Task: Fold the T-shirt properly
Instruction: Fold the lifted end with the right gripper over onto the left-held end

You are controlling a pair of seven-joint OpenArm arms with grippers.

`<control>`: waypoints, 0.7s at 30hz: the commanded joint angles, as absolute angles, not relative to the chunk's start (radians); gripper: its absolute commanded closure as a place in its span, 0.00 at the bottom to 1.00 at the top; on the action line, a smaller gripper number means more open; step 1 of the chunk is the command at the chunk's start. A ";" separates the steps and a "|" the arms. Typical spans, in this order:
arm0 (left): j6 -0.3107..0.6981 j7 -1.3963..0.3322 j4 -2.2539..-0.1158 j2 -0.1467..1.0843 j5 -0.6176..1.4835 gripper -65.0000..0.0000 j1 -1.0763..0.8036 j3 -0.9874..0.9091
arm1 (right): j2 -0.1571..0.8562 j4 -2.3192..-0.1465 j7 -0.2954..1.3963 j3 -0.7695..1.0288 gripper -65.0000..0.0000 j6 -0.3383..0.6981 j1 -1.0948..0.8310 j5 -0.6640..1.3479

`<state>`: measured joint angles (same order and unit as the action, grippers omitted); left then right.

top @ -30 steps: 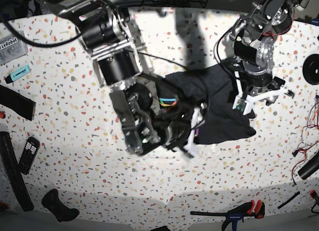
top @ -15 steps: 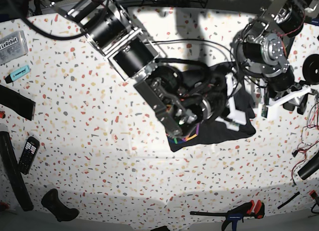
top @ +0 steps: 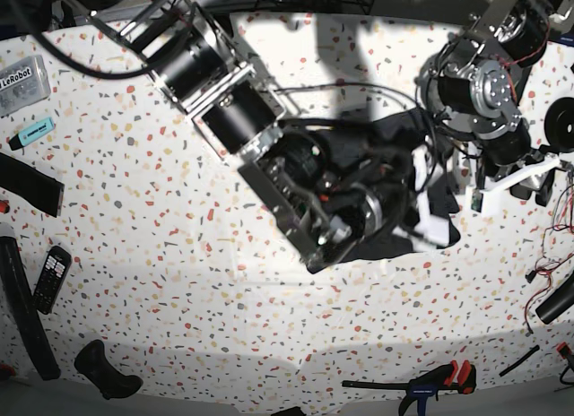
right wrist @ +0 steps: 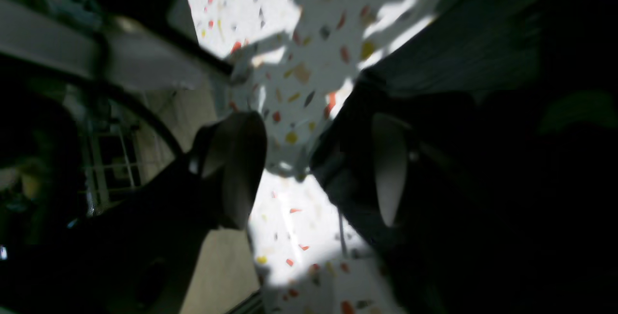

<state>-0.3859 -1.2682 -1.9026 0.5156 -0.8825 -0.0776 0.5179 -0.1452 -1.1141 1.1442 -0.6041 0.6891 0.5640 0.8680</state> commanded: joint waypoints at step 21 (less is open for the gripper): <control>-0.328 -0.924 -2.123 0.507 -0.440 0.64 -0.072 0.780 | -0.126 -1.071 0.683 -0.233 0.43 0.698 0.669 0.300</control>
